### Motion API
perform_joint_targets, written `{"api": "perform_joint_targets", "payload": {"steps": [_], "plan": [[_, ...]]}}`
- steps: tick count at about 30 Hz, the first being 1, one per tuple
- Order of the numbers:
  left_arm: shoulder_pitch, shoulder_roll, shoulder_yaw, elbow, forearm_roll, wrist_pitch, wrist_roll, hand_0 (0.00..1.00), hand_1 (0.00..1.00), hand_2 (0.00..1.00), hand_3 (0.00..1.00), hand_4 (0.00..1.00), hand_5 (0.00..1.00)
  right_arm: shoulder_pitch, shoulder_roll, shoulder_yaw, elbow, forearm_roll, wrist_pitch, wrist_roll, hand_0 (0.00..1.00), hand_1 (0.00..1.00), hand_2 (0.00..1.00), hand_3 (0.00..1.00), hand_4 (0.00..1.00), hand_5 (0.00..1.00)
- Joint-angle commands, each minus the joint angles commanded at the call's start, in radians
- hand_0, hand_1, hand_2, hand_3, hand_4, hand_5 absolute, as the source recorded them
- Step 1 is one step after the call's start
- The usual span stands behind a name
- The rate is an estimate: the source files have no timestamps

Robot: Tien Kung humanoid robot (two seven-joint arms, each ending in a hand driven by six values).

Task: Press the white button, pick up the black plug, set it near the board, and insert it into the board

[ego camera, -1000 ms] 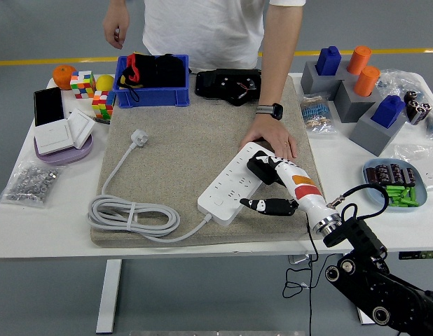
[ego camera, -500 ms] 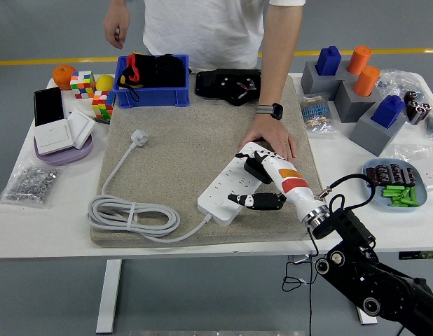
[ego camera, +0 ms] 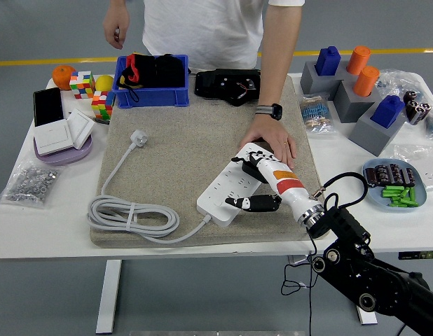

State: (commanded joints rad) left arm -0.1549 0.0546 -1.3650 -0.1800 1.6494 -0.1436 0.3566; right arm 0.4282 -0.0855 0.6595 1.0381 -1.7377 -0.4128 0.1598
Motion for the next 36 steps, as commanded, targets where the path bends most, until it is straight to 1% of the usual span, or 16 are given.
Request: {"api": "perform_joint_targets", "payload": {"steps": [4, 8, 13, 15, 18, 20, 21, 22, 24, 26, 27, 32, 33, 36], "plan": [[0.002, 0.001, -0.008, 0.000, 0.006, 0.001, 0.001, 0.684, 0.677, 0.658, 0.685, 0.562, 0.198, -0.005, -0.008, 0.012, 0.024, 0.002, 0.000, 0.001, 0.888, 0.859, 0.809, 0.781, 0.998, 0.403], [0.003, 0.000, -0.011, 0.000, 0.010, 0.001, 0.002, 0.684, 0.677, 0.658, 0.685, 0.562, 0.198, -0.007, -0.020, 0.047, 0.081, 0.001, 0.000, 0.002, 0.888, 0.859, 0.809, 0.781, 0.998, 0.403], [0.001, -0.002, -0.004, 0.000, 0.000, 0.001, 0.001, 0.684, 0.676, 0.658, 0.685, 0.562, 0.198, -0.017, -0.036, 0.097, 0.173, -0.008, 0.002, 0.001, 0.888, 0.859, 0.808, 0.782, 0.998, 0.402], [0.000, -0.003, 0.002, 0.000, -0.007, 0.001, -0.001, 0.684, 0.677, 0.658, 0.685, 0.562, 0.198, -0.029, -0.043, 0.123, 0.216, -0.013, 0.005, 0.001, 0.888, 0.849, 0.804, 0.779, 0.998, 0.403], [-0.001, -0.003, 0.000, 0.000, -0.006, 0.002, -0.001, 0.684, 0.677, 0.658, 0.685, 0.562, 0.198, -0.048, -0.054, 0.151, 0.256, -0.020, 0.010, 0.000, 0.888, 0.849, 0.804, 0.779, 0.998, 0.403], [-0.002, -0.003, -0.002, 0.000, -0.006, 0.002, -0.001, 0.684, 0.677, 0.658, 0.685, 0.562, 0.198, -0.077, -0.069, 0.182, 0.290, -0.027, 0.014, 0.004, 0.888, 0.849, 0.804, 0.779, 0.998, 0.403], [-0.003, -0.002, -0.003, 0.000, -0.007, 0.003, -0.001, 0.684, 0.677, 0.658, 0.685, 0.562, 0.198, -0.094, -0.077, 0.199, 0.304, -0.029, 0.014, 0.007, 0.865, 0.815, 0.786, 0.770, 0.998, 0.404], [-0.002, -0.002, -0.005, 0.000, -0.007, 0.004, -0.002, 0.684, 0.677, 0.658, 0.685, 0.562, 0.198, -0.116, -0.086, 0.223, 0.316, -0.030, 0.015, 0.012, 0.865, 0.815, 0.786, 0.770, 0.998, 0.404], [-0.002, -0.001, -0.009, 0.000, -0.003, 0.004, -0.001, 0.684, 0.677, 0.658, 0.685, 0.562, 0.198, -0.145, -0.095, 0.256, 0.326, -0.028, 0.019, 0.016, 0.865, 0.815, 0.786, 0.770, 0.998, 0.404], [0.000, 0.000, -0.018, 0.000, 0.004, 0.006, -0.001, 0.684, 0.677, 0.658, 0.685, 0.562, 0.198, -0.195, -0.108, 0.316, 0.332, -0.020, 0.034, 0.015, 0.865, 0.815, 0.786, 0.770, 0.998, 0.404], [0.000, 0.001, -0.020, 0.000, 0.005, 0.007, -0.001, 0.685, 0.676, 0.657, 0.685, 0.563, 0.199, -0.215, -0.111, 0.342, 0.332, -0.015, 0.042, 0.011, 0.803, 0.772, 0.744, 0.748, 0.998, 0.335], [-0.004, 0.001, -0.022, 0.000, 0.004, 0.009, -0.004, 0.685, 0.676, 0.657, 0.685, 0.563, 0.199, -0.320, -0.116, 0.459, 0.327, 0.015, 0.076, -0.015, 0.803, 0.772, 0.744, 0.748, 0.998, 0.335], [-0.005, 0.000, -0.019, 0.000, 0.000, 0.010, -0.005, 0.685, 0.676, 0.658, 0.685, 0.562, 0.198, -0.343, -0.114, 0.480, 0.327, 0.018, 0.087, -0.022, 0.791, 0.738, 0.702, 0.732, 0.904, 0.250], [-0.008, -0.002, -0.015, 0.000, -0.006, 0.012, -0.008, 0.685, 0.676, 0.658, 0.685, 0.562, 0.198, -0.412, -0.098, 0.548, 0.326, 0.002, 0.115, -0.048, 0.791, 0.738, 0.702, 0.732, 0.904, 0.250]]}}
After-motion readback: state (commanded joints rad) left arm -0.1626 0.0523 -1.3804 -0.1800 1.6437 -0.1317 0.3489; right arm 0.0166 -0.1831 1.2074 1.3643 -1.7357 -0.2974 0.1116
